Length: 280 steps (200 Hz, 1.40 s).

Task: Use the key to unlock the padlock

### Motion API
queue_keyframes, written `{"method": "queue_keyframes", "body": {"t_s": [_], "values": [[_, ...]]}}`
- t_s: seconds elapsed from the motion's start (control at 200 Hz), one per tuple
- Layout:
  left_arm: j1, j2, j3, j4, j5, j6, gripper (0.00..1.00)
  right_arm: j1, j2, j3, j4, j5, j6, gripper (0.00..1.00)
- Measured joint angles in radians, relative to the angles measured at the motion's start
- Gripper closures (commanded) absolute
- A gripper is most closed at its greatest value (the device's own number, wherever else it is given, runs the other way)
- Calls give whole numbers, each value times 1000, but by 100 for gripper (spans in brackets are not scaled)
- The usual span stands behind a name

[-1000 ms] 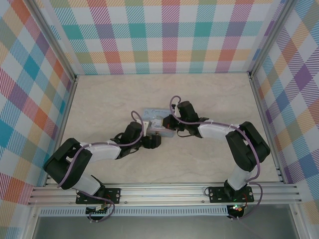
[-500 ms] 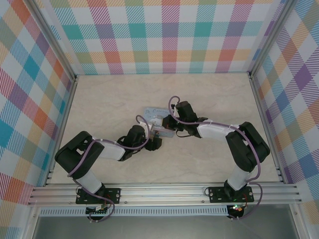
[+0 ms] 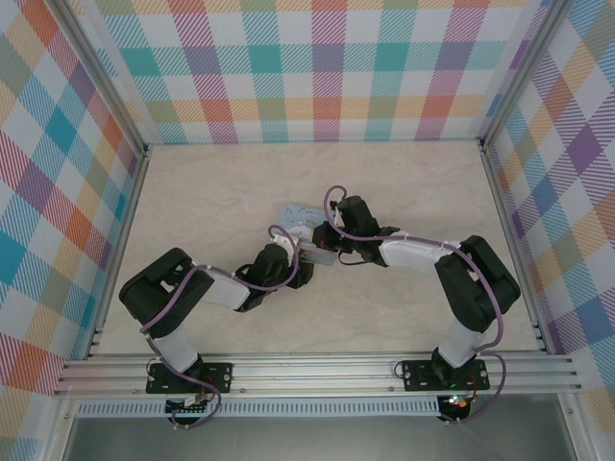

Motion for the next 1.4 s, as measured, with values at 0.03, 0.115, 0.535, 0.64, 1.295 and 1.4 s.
{"method": "queue_keyframes", "body": {"t_s": [0.03, 0.115, 0.535, 0.64, 1.295, 1.4], "values": [[-5, 5, 6, -3, -13, 0, 38, 0, 0, 0, 0, 1, 0, 100], [-15, 14, 21, -19, -46, -2, 40, 1, 0, 0, 0, 4, 0, 100], [-33, 53, 100, -91, -82, -4, 66, 3, -2, 0, 0, 8, 0, 100], [-33, 52, 108, -108, -76, -4, 69, 3, -4, -2, 0, 8, -1, 100], [-37, 32, 171, -245, -10, -67, 69, -12, -246, -145, -133, 21, -107, 100], [-38, 21, 183, -279, -1, -87, 69, -29, -304, -190, -139, 22, -121, 100]]}}
